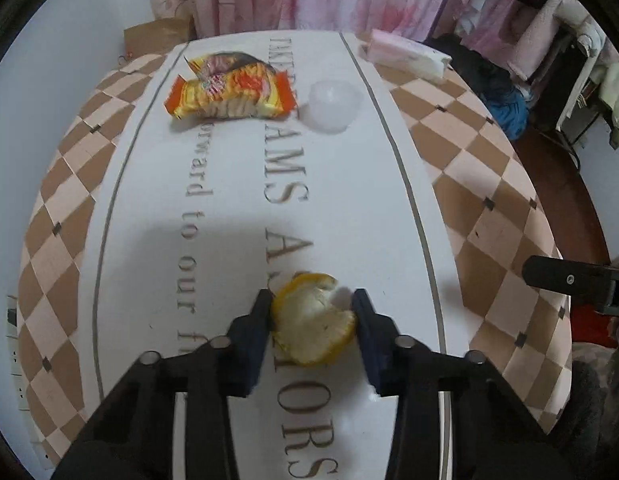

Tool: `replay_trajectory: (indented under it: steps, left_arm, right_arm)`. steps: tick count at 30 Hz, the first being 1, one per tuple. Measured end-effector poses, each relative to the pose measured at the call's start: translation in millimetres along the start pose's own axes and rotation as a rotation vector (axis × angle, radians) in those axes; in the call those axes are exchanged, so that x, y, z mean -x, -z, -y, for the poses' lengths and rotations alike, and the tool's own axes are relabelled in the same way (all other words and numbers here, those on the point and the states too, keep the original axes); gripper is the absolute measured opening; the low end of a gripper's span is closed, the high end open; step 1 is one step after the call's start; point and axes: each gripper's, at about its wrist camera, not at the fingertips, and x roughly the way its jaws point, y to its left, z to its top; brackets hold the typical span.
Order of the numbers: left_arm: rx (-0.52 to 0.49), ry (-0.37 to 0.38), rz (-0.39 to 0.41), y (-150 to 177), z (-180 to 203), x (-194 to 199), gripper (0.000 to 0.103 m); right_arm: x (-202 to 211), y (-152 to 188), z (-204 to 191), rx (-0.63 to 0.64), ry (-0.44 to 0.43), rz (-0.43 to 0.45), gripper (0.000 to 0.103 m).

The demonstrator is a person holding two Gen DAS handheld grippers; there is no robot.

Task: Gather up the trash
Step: 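Grasp the lemon peel with the left tool while the right tool grasps the clear plastic lid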

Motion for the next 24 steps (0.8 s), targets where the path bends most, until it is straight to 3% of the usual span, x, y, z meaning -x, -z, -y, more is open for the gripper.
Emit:
replay_trajectory:
  steps: [2,7,11,13,15,19,22,24]
  left_arm:
    - [0.039,-0.012,0.012,-6,-7,1,0.027]
    - [0.131,-0.194,0.052,-25,-40,3,0.026]
    - [0.232,-0.270,0.060,-41,-73,1,0.026]
    - [0.252,-0.295,0.060,-50,-82,-5,0.026]
    - [0.266,-0.313,0.059,-59,-88,-9,0.026]
    - [0.269,-0.320,0.048,-66,-95,-13,0.026]
    - [0.262,-0.323,0.042,-67,-93,-14,0.026]
    - [0.255,-0.320,0.040,-70,-93,-16,0.026]
  right_arm:
    - [1,-8,-3,-0.001,-0.006,0.003,0.103]
    - [2,-27,-27,0.030,-0.048,0.022,0.103]
    - [-5,-52,-67,0.085,-0.124,0.041,0.103]
    - [-11,-67,-86,0.103,-0.147,0.050,0.102]
    - [-18,-82,-107,0.133,-0.148,0.064,0.093]
    - [-37,-106,-139,0.189,-0.107,0.065,0.087]
    - [-51,-116,-154,0.223,-0.082,0.042,0.073]
    - [-58,-118,-160,0.245,-0.065,0.032,0.071]
